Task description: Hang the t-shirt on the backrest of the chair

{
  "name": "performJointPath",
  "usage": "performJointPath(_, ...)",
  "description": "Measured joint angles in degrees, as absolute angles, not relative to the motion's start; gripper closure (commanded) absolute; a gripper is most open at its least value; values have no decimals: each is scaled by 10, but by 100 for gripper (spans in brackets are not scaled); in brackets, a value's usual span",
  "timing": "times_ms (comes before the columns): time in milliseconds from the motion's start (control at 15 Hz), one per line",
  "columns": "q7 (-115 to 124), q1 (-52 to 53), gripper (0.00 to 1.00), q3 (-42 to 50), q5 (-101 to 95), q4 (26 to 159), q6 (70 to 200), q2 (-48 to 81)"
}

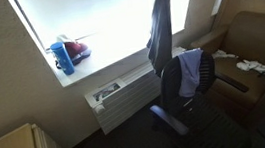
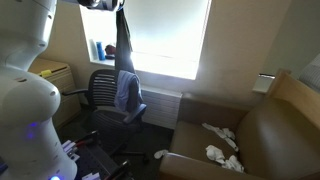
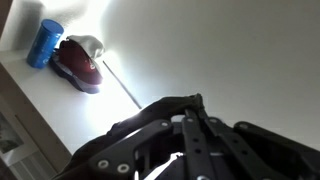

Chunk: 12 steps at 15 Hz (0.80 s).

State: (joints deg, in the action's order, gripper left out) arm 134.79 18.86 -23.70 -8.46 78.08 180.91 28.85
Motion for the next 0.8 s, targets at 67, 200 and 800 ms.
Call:
performJointPath(67,1350,195,99,-236,-67,780,1792,287)
performJointPath(200,1386,205,99,-223,-64,780,1751,279)
performJointPath(800,1367,224,99,-182,6,778,1571,202)
